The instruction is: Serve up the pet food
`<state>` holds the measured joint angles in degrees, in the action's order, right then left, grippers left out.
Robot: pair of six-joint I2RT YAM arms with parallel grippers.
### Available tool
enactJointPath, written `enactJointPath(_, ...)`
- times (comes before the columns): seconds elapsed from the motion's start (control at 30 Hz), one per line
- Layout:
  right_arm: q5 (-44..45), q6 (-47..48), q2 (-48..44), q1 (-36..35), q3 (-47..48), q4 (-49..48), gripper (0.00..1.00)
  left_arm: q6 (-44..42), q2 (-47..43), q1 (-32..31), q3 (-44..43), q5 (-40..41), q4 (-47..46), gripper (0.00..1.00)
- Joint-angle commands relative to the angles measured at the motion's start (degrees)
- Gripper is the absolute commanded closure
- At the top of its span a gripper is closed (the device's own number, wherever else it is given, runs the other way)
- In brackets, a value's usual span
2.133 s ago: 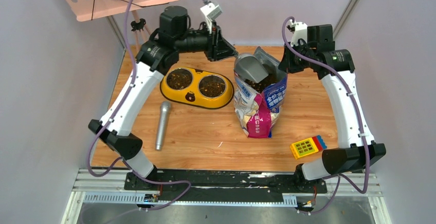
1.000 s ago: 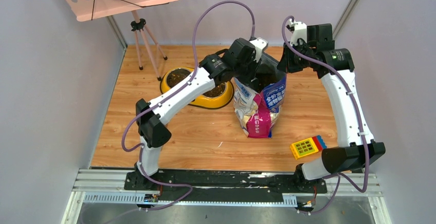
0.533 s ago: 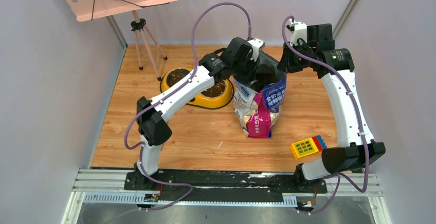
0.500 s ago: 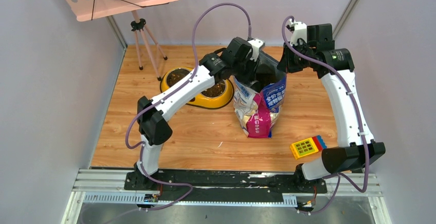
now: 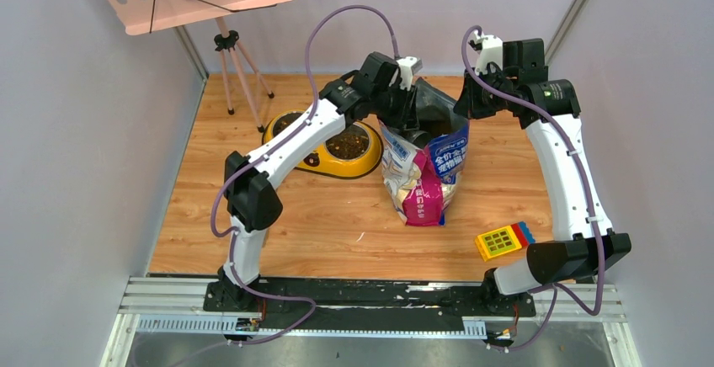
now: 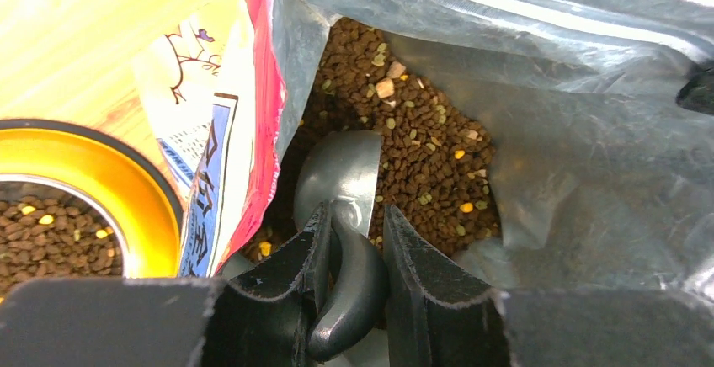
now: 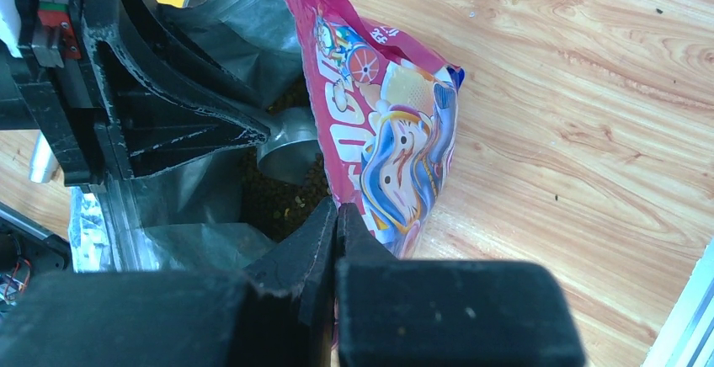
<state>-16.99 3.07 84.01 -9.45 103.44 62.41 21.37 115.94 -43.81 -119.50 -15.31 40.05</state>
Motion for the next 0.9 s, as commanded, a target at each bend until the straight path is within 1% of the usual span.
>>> enactJointPath(0.0, -1.7, -0.7, -2.8, 0.0, 1.7, -7.7, 1.00, 6.5, -2.1, 0.7, -0.7, -8.4, -4.3, 1.00)
enactJointPath(0.1, -2.0, -0.9, -2.3, 0.0, 1.9, -7.7, 1.00, 9.4, -2.6, 1.5, 0.3, -10.5, -5.7, 1.00)
enactJointPath(0.4, -2.2, -1.1, -0.8, 0.0, 2.9, -7.7, 1.00, 15.2, -4.0, 3.9, 2.2, -12.2, -8.1, 1.00)
enactJointPath(0.73, -0.7, -0.1, 1.0, 0.0, 3.7, -6.6, 1.00, 23.0, -6.3, 6.6, 4.0, -18.2, -12.1, 1.00)
enactJointPath(0.8, -0.3, 0.3, 1.5, 0.0, 3.9, -6.1, 1.00, 24.0, -6.9, 7.1, 3.7, -18.5, -12.1, 1.00)
enactJointPath(0.87, 0.4, 0.6, 1.6, 0.0, 3.7, -5.6, 1.00, 24.0, -7.7, 7.4, 2.8, -17.1, -10.7, 1.00)
